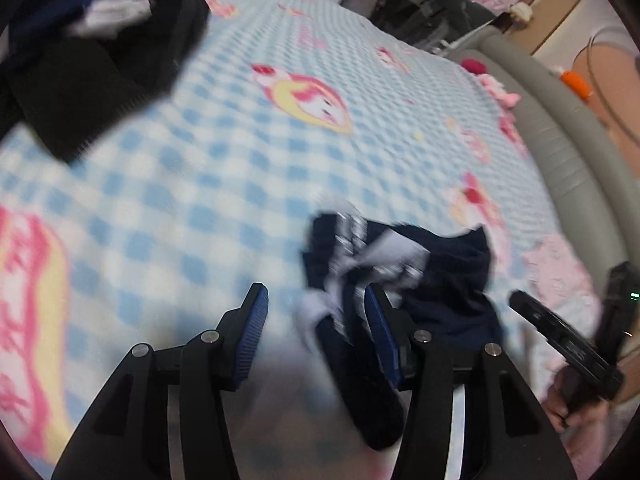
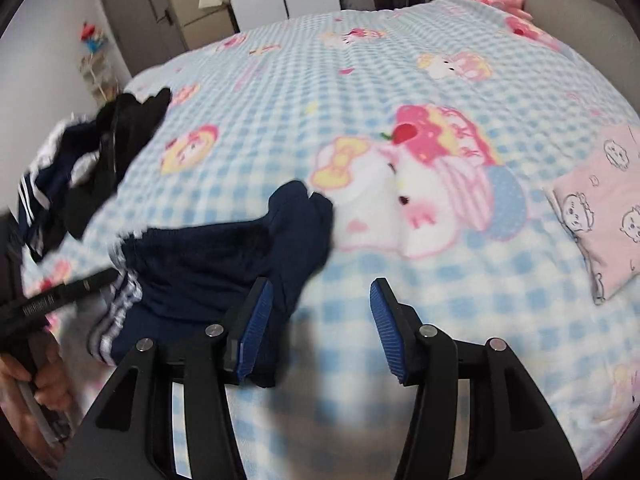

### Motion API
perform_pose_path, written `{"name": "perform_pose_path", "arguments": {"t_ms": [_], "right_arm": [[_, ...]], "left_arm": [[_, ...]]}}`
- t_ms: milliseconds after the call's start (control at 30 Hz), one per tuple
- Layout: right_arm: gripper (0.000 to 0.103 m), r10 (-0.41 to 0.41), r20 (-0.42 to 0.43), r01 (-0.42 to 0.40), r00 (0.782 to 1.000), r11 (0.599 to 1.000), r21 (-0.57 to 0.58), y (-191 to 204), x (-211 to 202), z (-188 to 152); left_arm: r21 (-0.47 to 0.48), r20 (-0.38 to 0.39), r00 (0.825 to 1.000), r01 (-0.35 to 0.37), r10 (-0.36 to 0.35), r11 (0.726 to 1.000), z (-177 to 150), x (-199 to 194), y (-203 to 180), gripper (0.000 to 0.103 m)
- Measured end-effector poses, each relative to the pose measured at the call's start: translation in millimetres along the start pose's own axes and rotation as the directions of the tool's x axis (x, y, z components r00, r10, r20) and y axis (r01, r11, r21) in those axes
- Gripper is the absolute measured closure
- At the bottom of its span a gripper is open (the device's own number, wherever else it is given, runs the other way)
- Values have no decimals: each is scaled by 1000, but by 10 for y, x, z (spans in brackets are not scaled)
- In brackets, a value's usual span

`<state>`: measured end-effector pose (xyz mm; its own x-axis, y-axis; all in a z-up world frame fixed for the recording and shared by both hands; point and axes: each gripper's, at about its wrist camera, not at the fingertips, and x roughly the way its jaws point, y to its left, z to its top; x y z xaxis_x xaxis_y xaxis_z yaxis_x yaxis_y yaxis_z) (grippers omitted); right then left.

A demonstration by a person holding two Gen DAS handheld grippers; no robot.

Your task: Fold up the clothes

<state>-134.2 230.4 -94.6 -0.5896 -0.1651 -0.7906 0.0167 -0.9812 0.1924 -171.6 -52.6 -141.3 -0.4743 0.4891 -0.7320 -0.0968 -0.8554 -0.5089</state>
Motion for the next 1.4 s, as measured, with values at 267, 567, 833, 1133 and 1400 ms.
{"name": "perform_pose_path", "arguments": {"t_ms": [267,567,833,1133,1400], "right_arm": [[52,16,-134,-38,991,986,-162,241,160,-294],[52,-83,-101,68,991,988,-141,63,-49,-167],[46,174,-219,-178,960,984,2,39,413,20],[64,147,-217,-177,965,976,-126,439,896,274],[90,196,-76,-208,978,954,-218,504,165,283]], "left_arm": [[130,-36,991,-122,127,984,-372,61,-355,49],[48,-24,996,-90,91,995,-279,-26,-123,49],[-37,-21,994,107,-108,994,-117,143,-7,48],[93,3,998,62,-62,994,-196,60,-477,70],[211,42,999,5,-14,977,-260,-100,-978,86]]}}
